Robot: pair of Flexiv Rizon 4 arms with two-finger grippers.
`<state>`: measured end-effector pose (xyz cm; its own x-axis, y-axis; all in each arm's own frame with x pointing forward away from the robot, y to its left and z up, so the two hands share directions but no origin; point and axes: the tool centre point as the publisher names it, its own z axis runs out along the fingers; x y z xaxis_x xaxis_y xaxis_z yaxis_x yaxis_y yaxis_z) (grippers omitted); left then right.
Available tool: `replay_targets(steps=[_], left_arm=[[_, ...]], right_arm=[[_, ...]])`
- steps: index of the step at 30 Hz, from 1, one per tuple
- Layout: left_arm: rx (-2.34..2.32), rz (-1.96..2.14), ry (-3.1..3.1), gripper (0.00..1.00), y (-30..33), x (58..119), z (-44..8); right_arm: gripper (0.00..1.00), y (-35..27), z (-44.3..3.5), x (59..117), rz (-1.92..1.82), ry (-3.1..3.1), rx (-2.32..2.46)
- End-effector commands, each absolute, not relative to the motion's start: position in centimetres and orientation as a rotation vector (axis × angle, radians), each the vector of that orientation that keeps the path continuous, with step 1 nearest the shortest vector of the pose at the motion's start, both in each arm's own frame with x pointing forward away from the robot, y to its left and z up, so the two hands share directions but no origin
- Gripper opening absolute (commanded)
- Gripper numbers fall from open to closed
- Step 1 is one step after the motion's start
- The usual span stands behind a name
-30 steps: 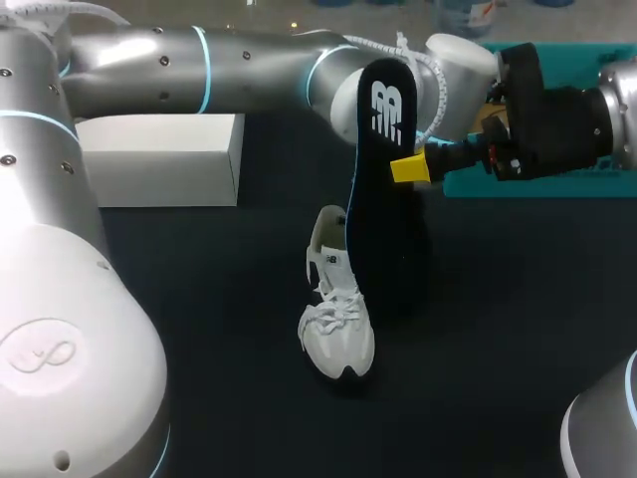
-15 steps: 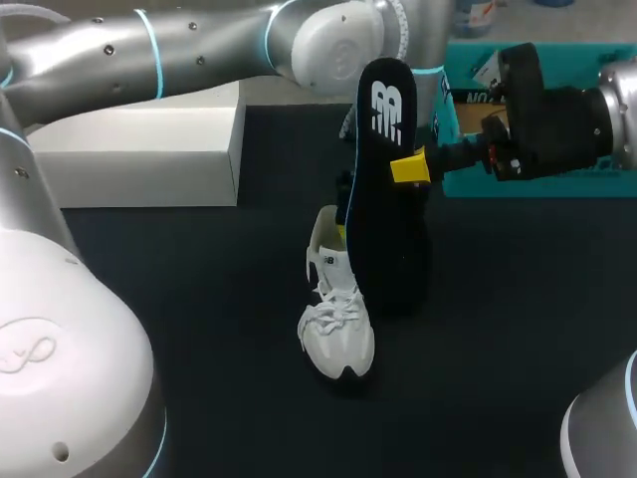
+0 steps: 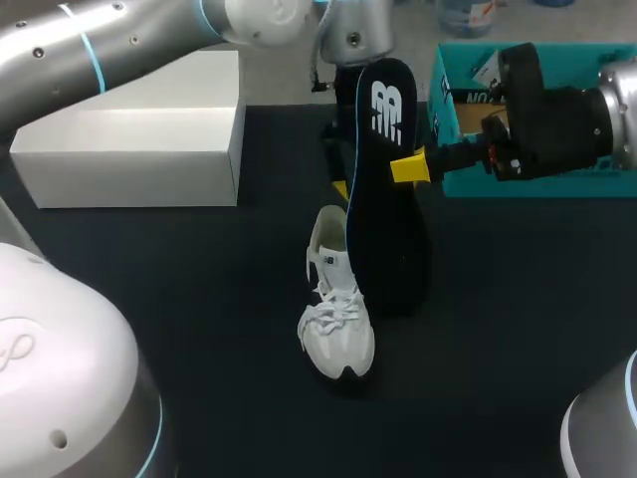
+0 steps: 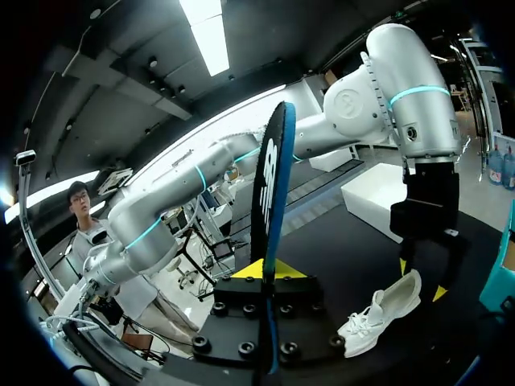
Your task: Take the shoe out of the shoebox, open the shoe tongue, remove and reinsert the insole, then place the shoe into the shoebox
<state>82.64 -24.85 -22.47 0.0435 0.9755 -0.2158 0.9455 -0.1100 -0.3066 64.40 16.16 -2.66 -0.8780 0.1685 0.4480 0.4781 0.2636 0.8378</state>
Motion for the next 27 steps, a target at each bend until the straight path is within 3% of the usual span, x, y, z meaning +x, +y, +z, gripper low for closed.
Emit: replay_targets(steps=[1, 12, 27], left_arm=[[-2.229, 0.669, -2.086, 1.00, -24.4, 82.2, -22.7], [-2.229, 0.669, -2.086, 1.00, -24.4, 82.2, -22.7], [-2.171, 1.398, -2.415, 1.00, -23.4, 84.0, -15.0]], right_arm=[[0.00, 16.4, -2.7, 64.5, -1.653, -2.268, -0.598], [0.00, 16.4, -2.7, 64.5, -1.653, -2.268, -0.598], [0.00, 8.3, -2.6, 67.6, -1.740, -1.859, -0.799]])
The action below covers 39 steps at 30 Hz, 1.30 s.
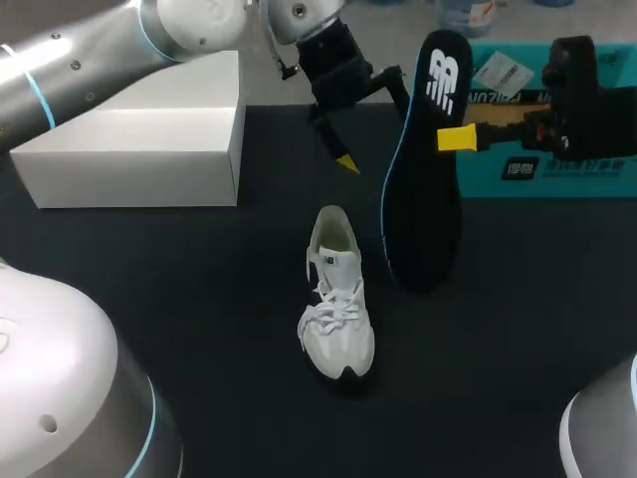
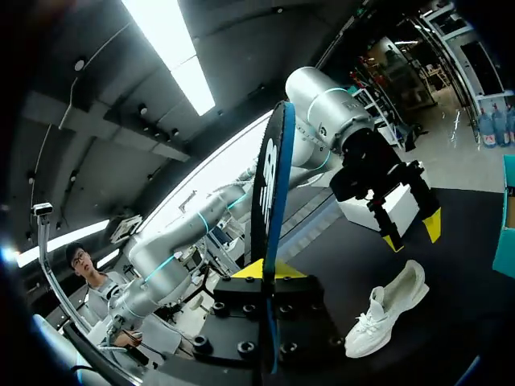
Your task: Take the shoe out of the shoebox, open the shoe tongue, remove and reinsert the insole, then place the shoe into the shoebox
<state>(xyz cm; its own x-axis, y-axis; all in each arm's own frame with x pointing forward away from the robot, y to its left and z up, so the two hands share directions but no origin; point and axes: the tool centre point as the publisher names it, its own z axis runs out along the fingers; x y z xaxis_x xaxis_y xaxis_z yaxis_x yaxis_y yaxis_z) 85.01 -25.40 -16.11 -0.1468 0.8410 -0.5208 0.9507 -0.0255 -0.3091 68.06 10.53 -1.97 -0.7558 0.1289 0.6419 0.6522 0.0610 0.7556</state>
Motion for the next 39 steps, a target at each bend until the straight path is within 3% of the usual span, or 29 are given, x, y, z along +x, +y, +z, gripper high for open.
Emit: replay_targets(steps=[1, 17, 29, 39], left_arm=[[1.672, -1.101, 1.855, 1.00, -23.3, 84.0, -14.5], [1.527, -1.314, 1.467, 1.00, -22.4, 81.5, -7.2], [1.528, -1.128, 1.344, 1.00, -23.6, 79.9, -4.7], [1.498, -1.082, 1.323, 1.00, -24.3, 78.7, -5.1]], right_arm=[[0.00, 7.9, -2.5, 67.6, -1.710, -1.833, -0.815], [0.00, 6.6, -2.2, 67.7, -1.632, -1.868, -0.814], [0.00, 6.2, -3.9, 76.7, -1.496, -1.463, -1.056], [0.00, 5.6, -4.0, 78.1, -1.421, -1.477, -1.111]])
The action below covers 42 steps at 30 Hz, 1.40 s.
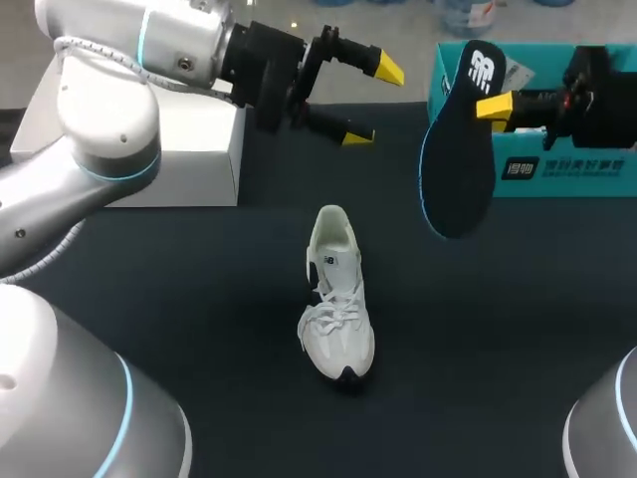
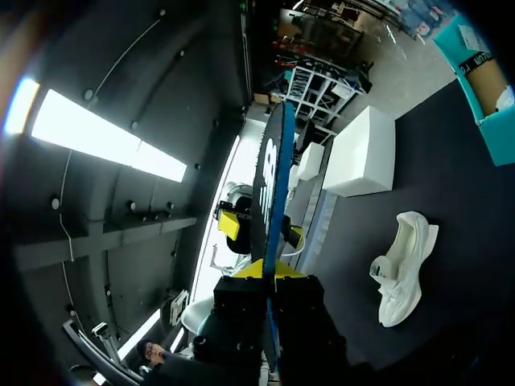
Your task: Take the shoe out of the shoebox, open the shoe tongue, remove and reinsert the insole, then place the shoe into the shoebox
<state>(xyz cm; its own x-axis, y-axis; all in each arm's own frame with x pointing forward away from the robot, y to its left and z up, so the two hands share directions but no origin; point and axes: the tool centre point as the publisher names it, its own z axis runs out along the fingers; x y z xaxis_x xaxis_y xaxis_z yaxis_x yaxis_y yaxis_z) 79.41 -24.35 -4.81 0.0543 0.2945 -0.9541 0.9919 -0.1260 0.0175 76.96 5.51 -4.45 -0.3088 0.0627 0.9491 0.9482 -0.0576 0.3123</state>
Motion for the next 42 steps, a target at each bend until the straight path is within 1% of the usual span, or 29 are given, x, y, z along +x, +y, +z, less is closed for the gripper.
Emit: replay_targets(steps=[1, 7, 8, 16, 21, 30, 31, 32, 34, 35, 37, 39, 40, 41, 42], left_arm=[[1.491, -1.084, 1.318, 1.00, -24.3, 78.7, -5.0], [1.510, -1.092, 1.273, 1.00, -25.1, 78.5, -4.3], [1.507, -1.095, 1.267, 1.00, -25.2, 78.5, -4.3], [1.510, -1.089, 1.229, 1.00, -27.0, 77.6, -4.8], [1.503, -1.074, 1.209, 1.00, -27.9, 77.8, -5.2], [1.440, -1.097, 1.186, 0.99, -28.0, 78.6, -4.5], [1.438, -1.097, 1.183, 0.95, -28.0, 78.6, -4.4], [1.434, -1.097, 1.181, 0.87, -27.9, 78.7, -4.4], [1.432, -1.099, 1.179, 0.79, -27.8, 78.7, -4.3], [1.431, -1.099, 1.179, 0.76, -27.7, 78.7, -4.3], [1.433, -1.098, 1.179, 0.74, -27.6, 78.6, -4.4], [1.435, -1.097, 1.182, 0.69, -27.5, 78.6, -4.6], [1.436, -1.097, 1.186, 0.58, -27.6, 78.7, -4.8], [1.435, -1.097, 1.188, 0.49, -27.6, 78.7, -4.9], [1.434, -1.096, 1.191, 0.48, -27.6, 78.7, -5.0]], right_arm=[[0.00, 5.6, -4.0, 78.1, -1.421, -1.477, -1.111], [0.00, 5.6, -4.0, 78.1, -1.421, -1.477, -1.111], [0.00, 5.7, -4.2, 78.2, -1.433, -1.397, -1.157], [0.00, 6.3, -3.5, 81.9, -1.385, -1.360, -1.239], [0.00, 7.1, -3.3, 83.5, -1.293, -1.397, -1.270], [0.00, 9.4, -3.0, 83.7, -1.216, -1.430, -1.192], [0.00, 9.6, -3.0, 83.6, -1.205, -1.437, -1.183], [0.00, 9.8, -3.1, 83.5, -1.198, -1.436, -1.178], [0.00, 9.9, -3.2, 83.2, -1.177, -1.439, -1.177], [0.00, 9.9, -3.2, 83.1, -1.176, -1.439, -1.178], [0.00, 9.9, -3.2, 82.9, -1.174, -1.437, -1.178], [0.00, 9.9, -3.2, 82.7, -1.159, -1.440, -1.189], [0.00, 9.9, -3.3, 82.7, -1.153, -1.440, -1.190], [0.00, 10.0, -3.3, 82.7, -1.152, -1.441, -1.189], [0.00, 10.2, -3.3, 82.7, -1.149, -1.441, -1.186]])
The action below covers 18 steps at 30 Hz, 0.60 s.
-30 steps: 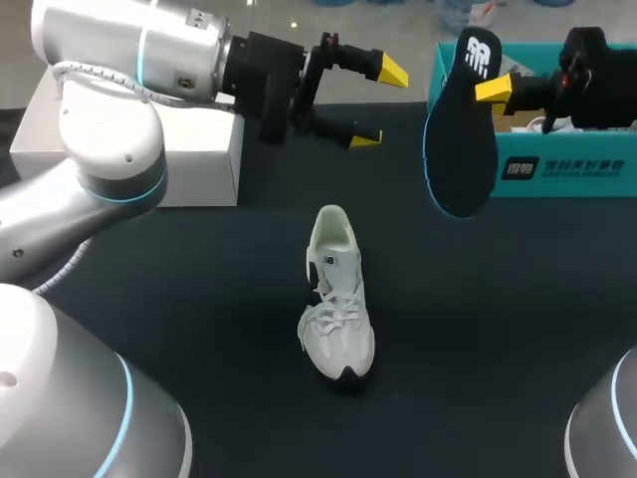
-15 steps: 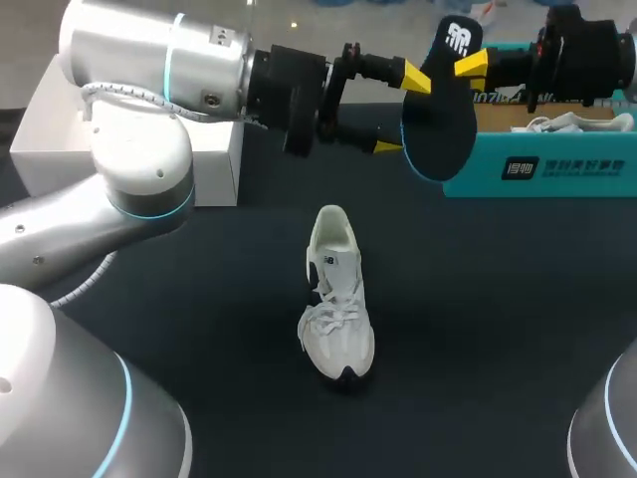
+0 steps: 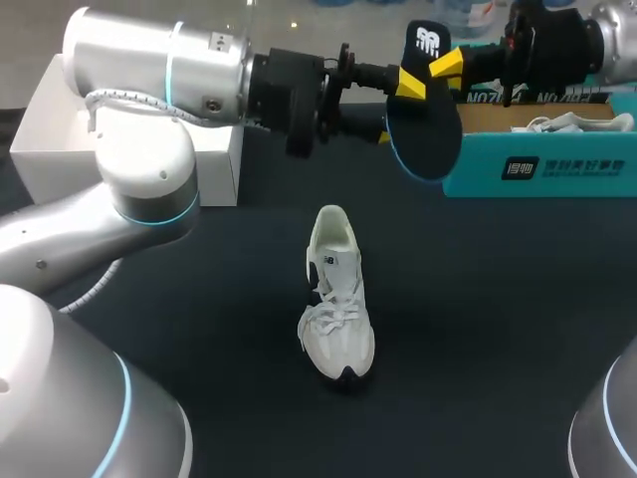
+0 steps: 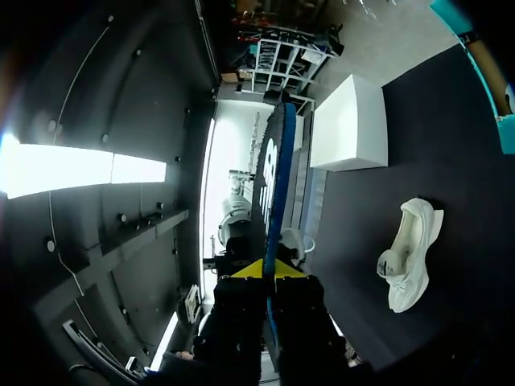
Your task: Take the shoe out of the shoebox, open the shoe tongue, remove and reinsert the insole, then place the shoe into the shoebox
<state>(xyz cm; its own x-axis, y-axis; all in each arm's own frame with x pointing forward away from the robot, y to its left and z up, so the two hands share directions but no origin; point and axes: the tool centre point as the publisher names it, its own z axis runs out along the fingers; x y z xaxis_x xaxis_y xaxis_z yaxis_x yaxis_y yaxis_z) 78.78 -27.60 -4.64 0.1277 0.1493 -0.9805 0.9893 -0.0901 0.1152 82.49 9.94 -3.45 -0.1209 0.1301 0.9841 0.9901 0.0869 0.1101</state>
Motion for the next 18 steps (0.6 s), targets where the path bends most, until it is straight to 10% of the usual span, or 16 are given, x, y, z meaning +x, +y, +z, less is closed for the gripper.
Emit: replay_targets(steps=[1, 7, 11, 18], left_arm=[[1.430, -1.095, 1.195, 0.47, -27.63, 78.73, -5.05], [1.399, -1.089, 1.209, 0.39, -27.85, 78.76, -5.34], [1.376, -1.092, 1.219, 0.00, -27.92, 78.57, -5.52], [1.343, -1.088, 1.245, 0.00, -27.10, 78.46, -5.80]], right_arm=[[0.00, 10.31, -3.33, 82.69, -1.147, -1.442, -1.182], [0.00, 10.84, -3.44, 82.66, -1.143, -1.441, -1.174], [0.00, 11.02, -3.66, 82.55, -1.149, -1.430, -1.170], [0.00, 10.80, -4.07, 82.08, -1.197, -1.410, -1.173]])
